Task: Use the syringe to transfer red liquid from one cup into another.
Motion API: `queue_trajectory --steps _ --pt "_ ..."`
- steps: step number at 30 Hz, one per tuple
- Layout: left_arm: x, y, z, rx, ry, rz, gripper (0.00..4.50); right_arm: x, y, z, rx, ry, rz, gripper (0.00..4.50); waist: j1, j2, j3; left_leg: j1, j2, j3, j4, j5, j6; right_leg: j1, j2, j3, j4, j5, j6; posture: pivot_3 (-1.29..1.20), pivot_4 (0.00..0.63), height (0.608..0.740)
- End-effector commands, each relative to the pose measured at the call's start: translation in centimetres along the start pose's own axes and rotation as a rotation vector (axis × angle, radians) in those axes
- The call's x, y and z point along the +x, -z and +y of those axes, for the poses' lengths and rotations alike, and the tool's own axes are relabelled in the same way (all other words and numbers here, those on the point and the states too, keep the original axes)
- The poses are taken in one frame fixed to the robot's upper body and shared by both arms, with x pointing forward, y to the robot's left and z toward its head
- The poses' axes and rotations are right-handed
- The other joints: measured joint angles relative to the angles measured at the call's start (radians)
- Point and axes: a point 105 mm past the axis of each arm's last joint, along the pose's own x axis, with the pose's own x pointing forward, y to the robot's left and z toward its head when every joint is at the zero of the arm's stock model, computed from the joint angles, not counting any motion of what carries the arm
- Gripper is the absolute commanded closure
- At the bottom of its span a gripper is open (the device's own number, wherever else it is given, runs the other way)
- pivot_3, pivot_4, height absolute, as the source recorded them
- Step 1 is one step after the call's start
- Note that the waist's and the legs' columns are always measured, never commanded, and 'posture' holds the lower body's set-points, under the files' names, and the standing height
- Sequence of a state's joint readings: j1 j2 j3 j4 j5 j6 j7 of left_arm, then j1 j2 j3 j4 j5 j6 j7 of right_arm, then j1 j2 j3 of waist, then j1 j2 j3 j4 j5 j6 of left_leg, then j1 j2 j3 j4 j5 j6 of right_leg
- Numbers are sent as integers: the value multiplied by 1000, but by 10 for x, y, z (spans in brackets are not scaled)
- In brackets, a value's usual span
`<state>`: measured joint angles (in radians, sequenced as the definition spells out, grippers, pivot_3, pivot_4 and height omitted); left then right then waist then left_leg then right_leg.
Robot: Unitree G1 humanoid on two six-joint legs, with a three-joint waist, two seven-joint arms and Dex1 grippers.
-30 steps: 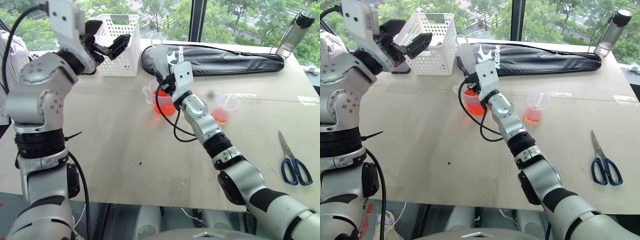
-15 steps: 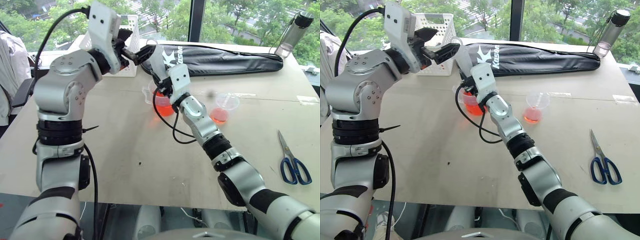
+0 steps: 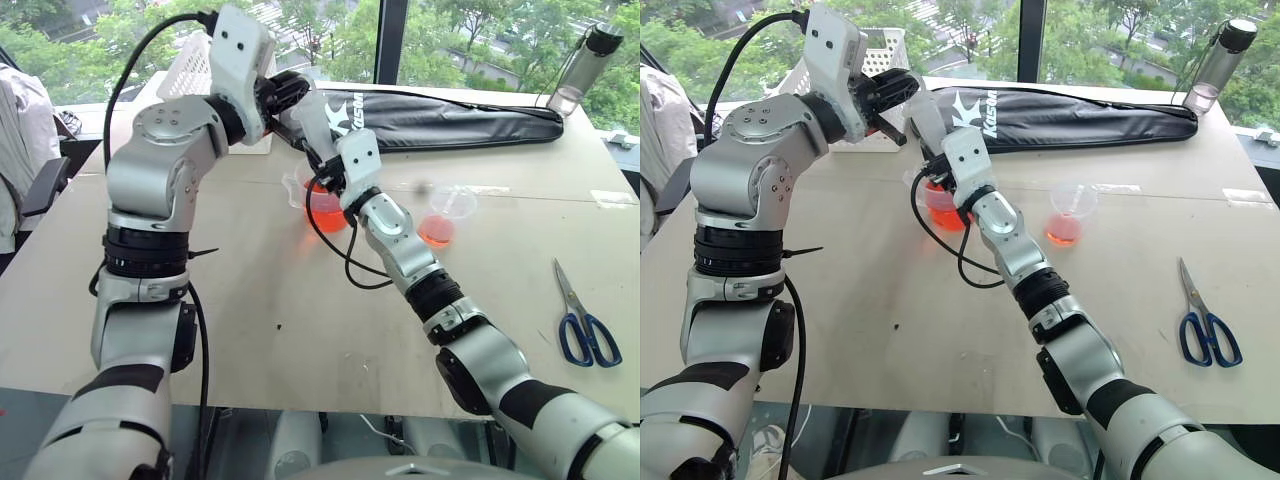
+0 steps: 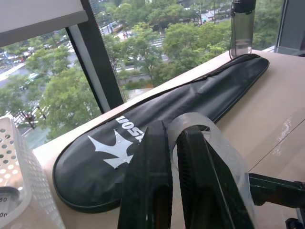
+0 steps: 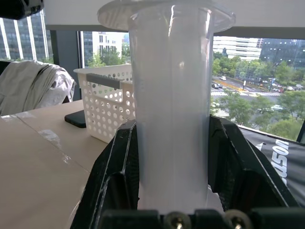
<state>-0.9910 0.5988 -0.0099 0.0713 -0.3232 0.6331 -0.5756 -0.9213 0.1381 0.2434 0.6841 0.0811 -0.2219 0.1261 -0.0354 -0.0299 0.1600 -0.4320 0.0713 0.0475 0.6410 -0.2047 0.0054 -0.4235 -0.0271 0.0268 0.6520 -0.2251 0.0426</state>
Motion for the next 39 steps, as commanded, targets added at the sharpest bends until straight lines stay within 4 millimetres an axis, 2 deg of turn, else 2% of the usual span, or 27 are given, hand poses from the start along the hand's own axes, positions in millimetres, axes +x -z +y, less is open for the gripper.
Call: queue_trajectory --steps 1,13,39 --pt "-5 -33 11 90 -41 -102 4500 3 -7 44 122 -66 -38 3042 -1 0 0 0 0 0 0 0 0 0 0 0 0 0 0 0 150 724" --pt "-5 -46 23 141 -50 -134 4500 0 -2 51 149 -99 -14 3042 -2 0 0 0 0 0 0 0 0 0 0 0 0 0 0 0 150 724" --pt "-6 -49 31 143 -65 -149 4500 -3 1 55 156 -114 2 3042 -2 0 0 -1 0 0 0 0 0 0 0 0 0 0 0 0 150 724"
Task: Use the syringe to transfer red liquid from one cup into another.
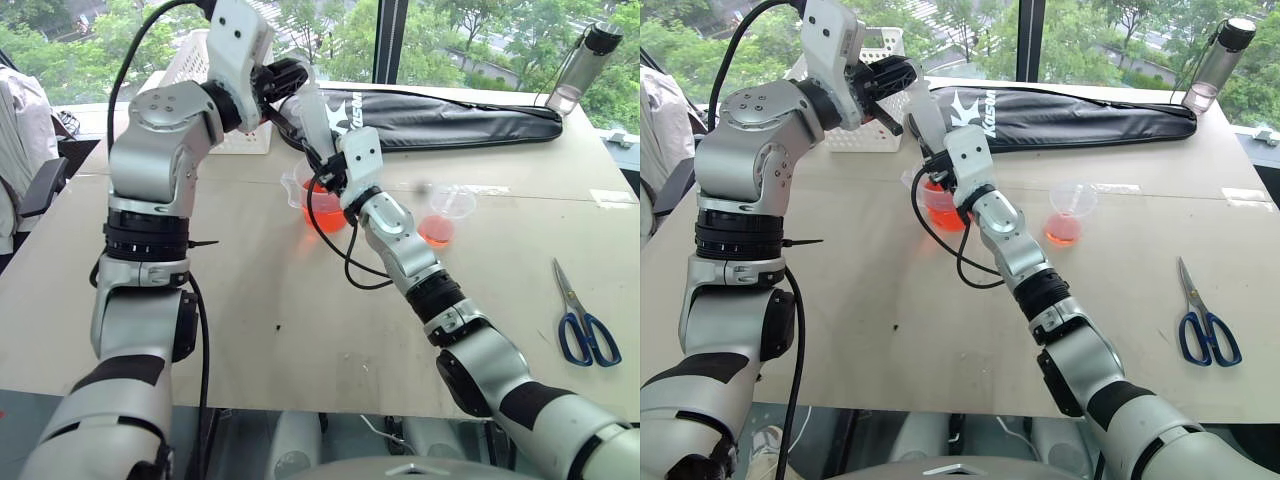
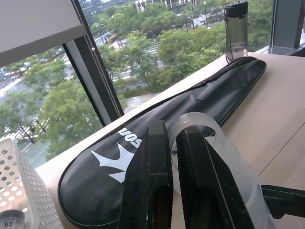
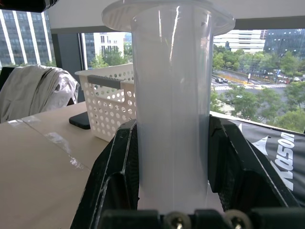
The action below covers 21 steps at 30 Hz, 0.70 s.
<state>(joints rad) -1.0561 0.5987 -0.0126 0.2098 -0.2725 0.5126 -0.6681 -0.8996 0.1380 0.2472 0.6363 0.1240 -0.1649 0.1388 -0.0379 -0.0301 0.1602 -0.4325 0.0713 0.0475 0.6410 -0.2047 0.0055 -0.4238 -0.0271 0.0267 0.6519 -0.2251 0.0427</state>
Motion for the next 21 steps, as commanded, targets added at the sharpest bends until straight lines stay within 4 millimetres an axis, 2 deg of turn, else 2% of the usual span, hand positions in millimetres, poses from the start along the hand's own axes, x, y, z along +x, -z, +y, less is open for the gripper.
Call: queue_trajectory --steps 1,11,21 --pt "-11 -42 22 100 -100 -114 4500 0 2 54 102 -111 -17 3042 0 0 0 0 0 0 0 0 0 0 0 0 0 0 0 0 150 724" --pt "-11 -36 19 89 -81 -102 4500 0 0 51 104 -100 -29 3042 0 0 0 0 0 0 0 0 0 0 0 0 0 0 0 0 150 724" --pt "-13 -40 15 53 -52 -128 4500 0 -1 50 109 -93 -35 3042 0 0 0 0 0 0 0 0 0 0 0 0 0 0 0 0 150 724"
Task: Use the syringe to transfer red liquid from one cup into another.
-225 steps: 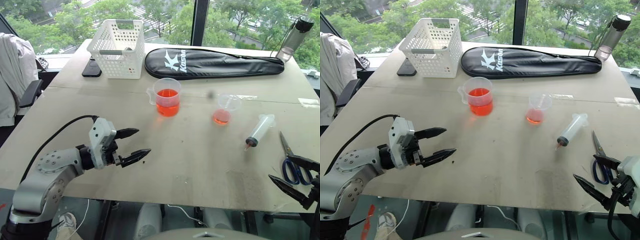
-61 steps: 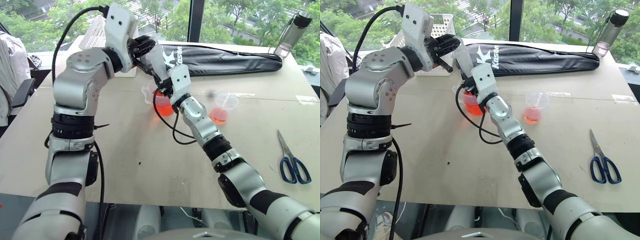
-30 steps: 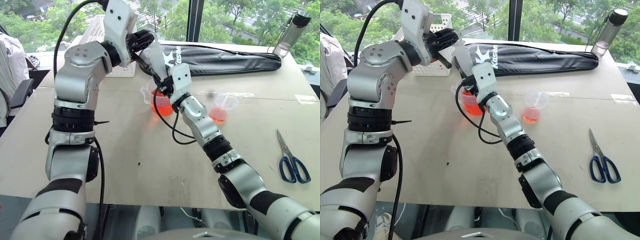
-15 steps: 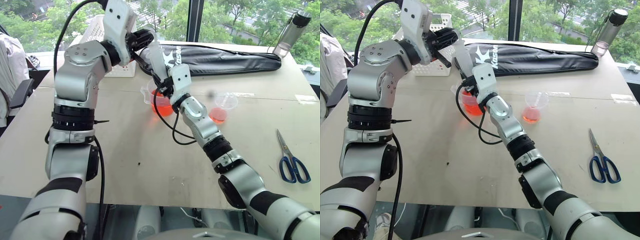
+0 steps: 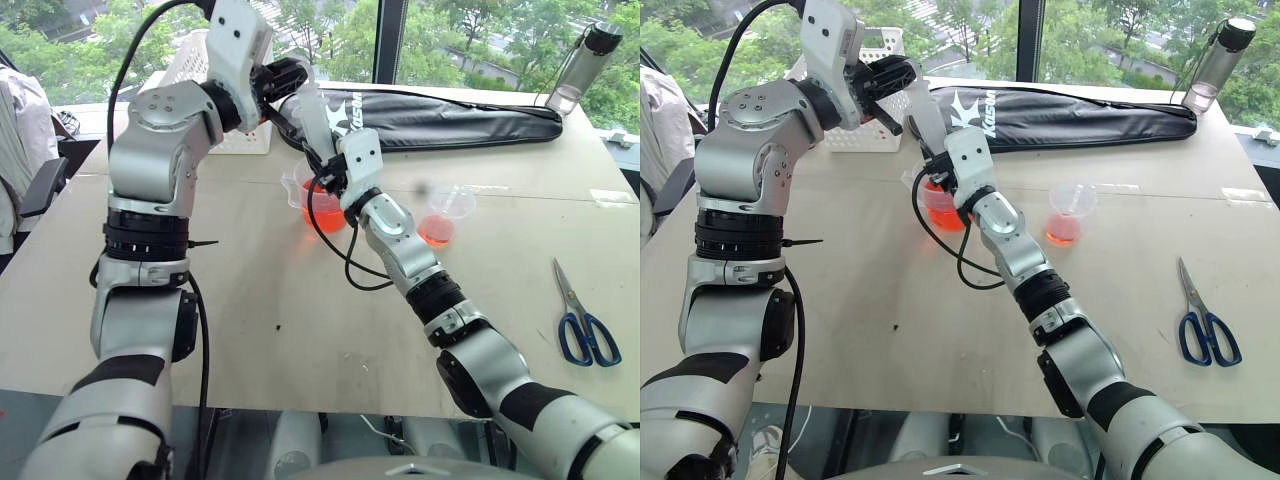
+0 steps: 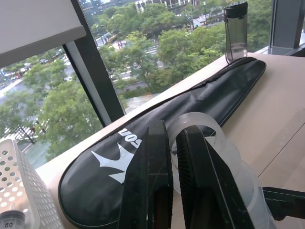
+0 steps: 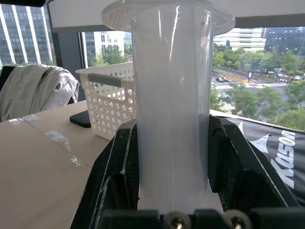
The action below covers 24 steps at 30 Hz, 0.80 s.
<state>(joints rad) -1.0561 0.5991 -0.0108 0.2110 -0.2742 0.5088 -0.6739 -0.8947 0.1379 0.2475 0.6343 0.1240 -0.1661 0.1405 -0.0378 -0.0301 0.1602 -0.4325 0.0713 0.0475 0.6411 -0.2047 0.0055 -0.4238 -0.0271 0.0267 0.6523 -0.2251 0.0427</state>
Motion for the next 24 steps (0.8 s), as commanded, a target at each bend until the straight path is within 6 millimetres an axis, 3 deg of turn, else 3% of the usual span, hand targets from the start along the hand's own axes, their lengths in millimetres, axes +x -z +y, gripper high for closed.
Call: queue_trajectory --steps 1,6,8,11,14,18,24 --pt "-14 -40 15 32 -51 -128 4130 1 -3 50 110 -89 -42 3042 0 0 0 0 0 0 0 0 0 0 0 0 0 0 0 0 150 724" --pt "-28 -39 22 -55 -49 -138 2243 1 -13 46 122 -75 -88 3042 -3 0 0 0 0 0 0 0 0 0 0 0 0 0 0 0 150 724" --pt "-37 -39 23 -94 -42 -141 1172 1 -17 43 124 -69 -108 3043 -4 0 0 0 0 0 0 0 0 0 0 0 0 0 0 0 150 724" --pt "-50 -43 28 -130 -54 -170 23 1 -24 38 143 -61 -137 3043 -4 0 0 0 0 0 0 0 0 0 0 0 0 0 0 0 150 724" --pt "-56 -46 39 -159 -107 -194 0 -1 -27 39 148 -76 -155 3043 1 0 0 0 0 -1 0 0 0 0 0 -1 1 0 0 0 150 724" --pt "-62 -47 39 -205 -106 -231 0 -2 -36 41 145 -101 -201 3043 1 0 0 0 0 0 2 0 0 0 -1 0 1 0 0 0 150 724" --pt "-69 -55 48 -270 -151 -309 0 0 -43 31 144 -77 -231 3043 -1 -1 0 0 0 -1 2 0 0 0 0 -1 2 0 0 0 150 724"
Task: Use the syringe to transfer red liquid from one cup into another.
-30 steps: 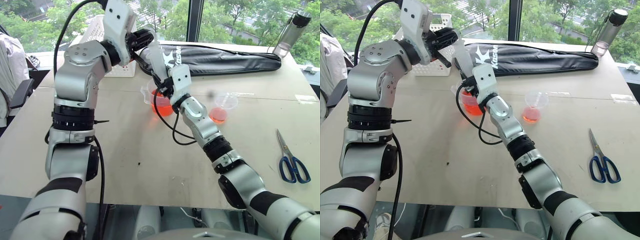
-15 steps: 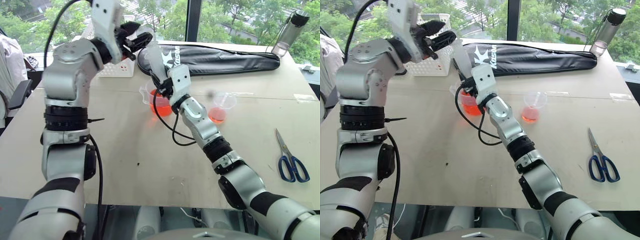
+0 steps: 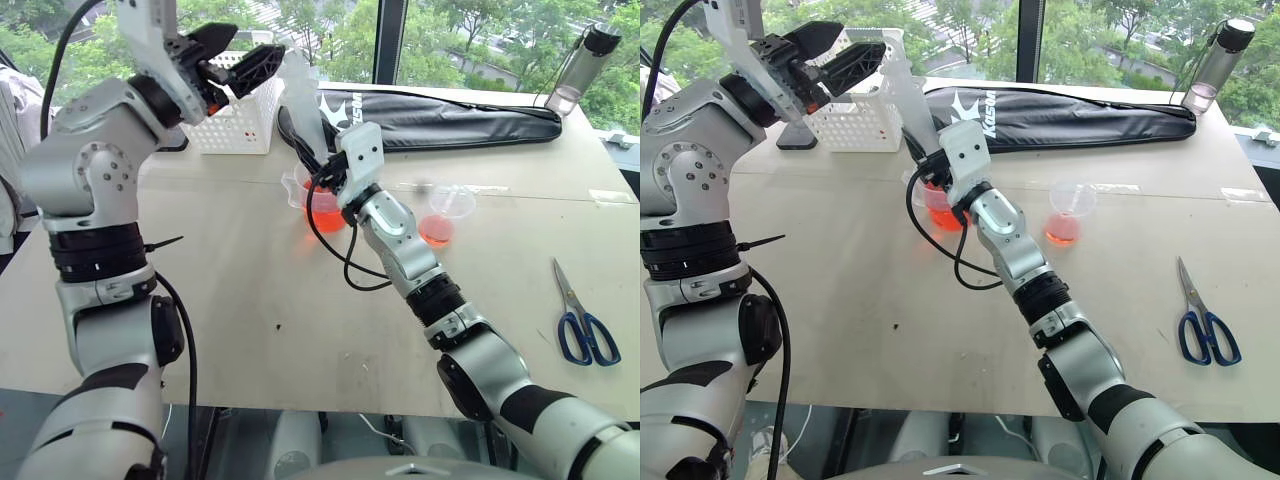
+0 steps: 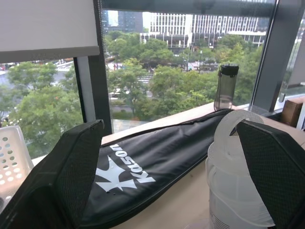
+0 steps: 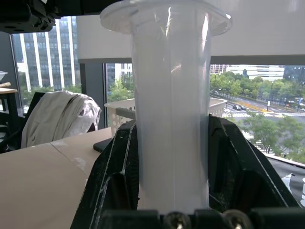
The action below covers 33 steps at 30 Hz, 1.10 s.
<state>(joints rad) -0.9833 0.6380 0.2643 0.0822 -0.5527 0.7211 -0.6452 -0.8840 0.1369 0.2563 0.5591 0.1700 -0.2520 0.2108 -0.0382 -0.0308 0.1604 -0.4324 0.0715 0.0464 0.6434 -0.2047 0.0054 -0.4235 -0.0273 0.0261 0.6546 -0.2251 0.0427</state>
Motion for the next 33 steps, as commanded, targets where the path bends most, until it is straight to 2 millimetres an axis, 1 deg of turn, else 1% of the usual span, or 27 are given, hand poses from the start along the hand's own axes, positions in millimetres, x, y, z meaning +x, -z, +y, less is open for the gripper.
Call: queue_trajectory --steps 1,4,7,10,13,14,17,20,22,24,28,33 --pt "-14 -45 12 17 -81 -173 0 6 -14 19 128 10 -93 3043 0 0 0 0 0 0 0 0 0 0 0 0 0 0 0 0 150 724" --pt "-11 -55 8 -13 -54 -225 0 9 -34 15 163 6 -164 3043 1 -1 1 0 0 0 0 0 0 0 0 0 0 0 0 0 150 724" --pt "-7 -68 1 -55 -1 -280 0 11 -50 8 179 19 -206 3043 2 -3 1 0 0 0 0 0 0 0 0 0 0 0 0 0 150 724" --pt "-5 -78 -14 -58 101 -301 0 12 -52 0 97 40 -184 3043 -1 -3 1 0 0 0 0 0 0 0 0 0 0 0 0 0 150 724" --pt "-1 -80 -22 -58 151 -294 0 13 -58 -11 94 76 -190 3043 -3 -3 1 0 0 0 0 0 0 0 0 0 1 0 0 0 150 724" --pt "1 -78 -26 -33 172 -274 0 13 -60 -15 82 84 -189 3043 -2 -4 1 0 0 0 0 0 0 0 0 0 1 0 0 0 150 724" --pt "6 -71 -28 31 180 -221 0 16 -57 -18 70 87 -172 3043 -2 -4 2 0 0 0 0 0 0 0 0 0 2 0 0 0 150 724" --pt "10 -58 -24 123 154 -151 0 19 -36 -9 46 52 -105 3043 -2 -4 2 0 0 1 0 0 0 0 0 0 1 0 0 0 150 724" --pt "11 -52 -22 158 143 -127 0 21 -29 -5 47 39 -88 3044 -2 -4 2 1 0 1 0 0 0 0 0 1 1 0 0 0 150 724" --pt "10 -54 -21 133 140 -150 0 22 -27 -2 56 30 -86 3044 -2 -4 2 0 0 1 0 0 0 0 0 1 1 0 0 0 150 724" --pt "5 -60 -16 78 113 -196 0 25 -31 1 93 19 -111 3045 -2 -5 3 -1 0 1 0 0 0 -1 0 1 0 0 0 0 150 724" --pt "2 -67 -11 20 82 -241 0 22 -32 0 113 16 -127 3045 -2 -5 3 -1 0 1 0 0 0 -1 0 0 0 0 0 0 150 724"
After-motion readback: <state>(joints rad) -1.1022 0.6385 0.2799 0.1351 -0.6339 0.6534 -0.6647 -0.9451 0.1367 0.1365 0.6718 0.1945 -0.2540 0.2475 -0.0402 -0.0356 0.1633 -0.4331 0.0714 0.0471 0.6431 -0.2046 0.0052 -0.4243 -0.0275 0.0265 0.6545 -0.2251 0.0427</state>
